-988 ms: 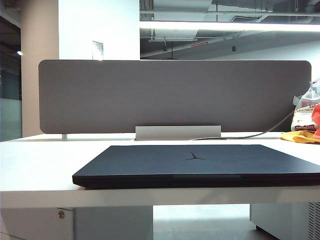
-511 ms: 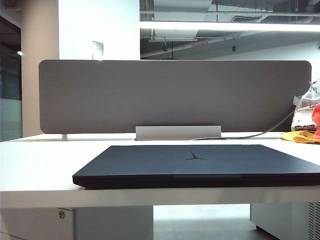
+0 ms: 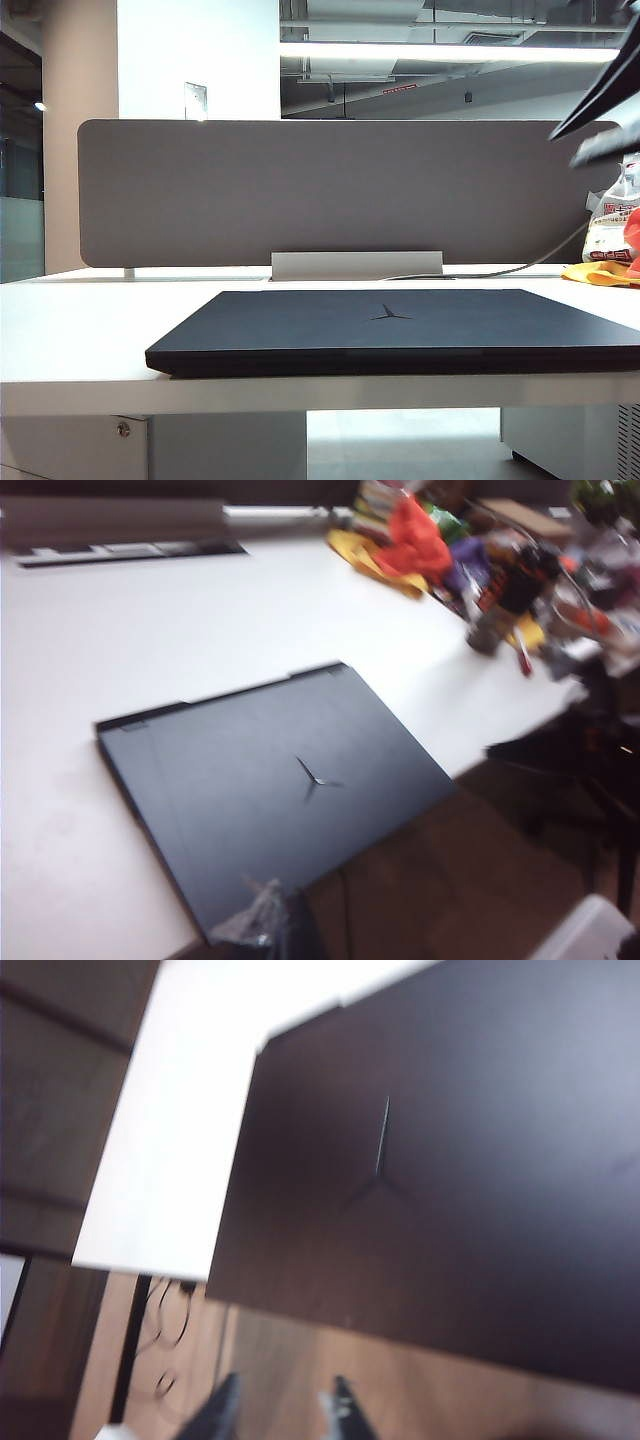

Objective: Open the lid of the laptop and use the keypad to enter the password "123".

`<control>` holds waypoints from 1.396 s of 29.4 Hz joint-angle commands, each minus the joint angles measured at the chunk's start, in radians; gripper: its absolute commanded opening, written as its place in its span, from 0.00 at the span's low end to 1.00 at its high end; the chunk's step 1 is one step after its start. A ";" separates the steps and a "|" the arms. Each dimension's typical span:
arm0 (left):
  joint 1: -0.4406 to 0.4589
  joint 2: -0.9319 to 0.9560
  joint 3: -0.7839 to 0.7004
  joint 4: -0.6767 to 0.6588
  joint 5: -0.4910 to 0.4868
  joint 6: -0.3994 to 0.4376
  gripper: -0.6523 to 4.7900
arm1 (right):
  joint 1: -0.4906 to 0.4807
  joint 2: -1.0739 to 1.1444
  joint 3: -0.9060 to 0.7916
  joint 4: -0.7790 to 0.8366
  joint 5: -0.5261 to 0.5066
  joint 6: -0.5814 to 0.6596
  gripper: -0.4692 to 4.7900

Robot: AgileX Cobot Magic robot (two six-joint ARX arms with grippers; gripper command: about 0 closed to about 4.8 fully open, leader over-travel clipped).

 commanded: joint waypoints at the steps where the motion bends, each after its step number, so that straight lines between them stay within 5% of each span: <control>1: -0.111 0.022 0.005 -0.010 -0.100 0.003 0.11 | 0.067 0.052 0.003 0.013 -0.003 0.020 0.42; 5: -0.276 0.064 0.005 -0.019 -0.253 0.003 0.11 | 0.160 0.111 0.003 0.013 0.021 0.022 0.44; 9: -0.453 0.113 0.005 -0.018 -0.407 -0.002 0.11 | 0.239 0.139 -0.006 0.017 0.074 0.054 0.67; 15: -0.617 0.161 0.005 0.001 -0.561 -0.002 0.11 | 0.277 0.145 -0.074 0.128 0.104 0.162 0.69; 35: -0.629 0.166 0.005 0.037 -0.571 -0.003 0.11 | 0.284 0.386 -0.213 0.668 0.130 0.536 0.68; 41: -0.629 0.166 0.005 0.037 -0.572 0.000 0.11 | 0.378 0.532 -0.212 0.811 0.188 0.631 0.67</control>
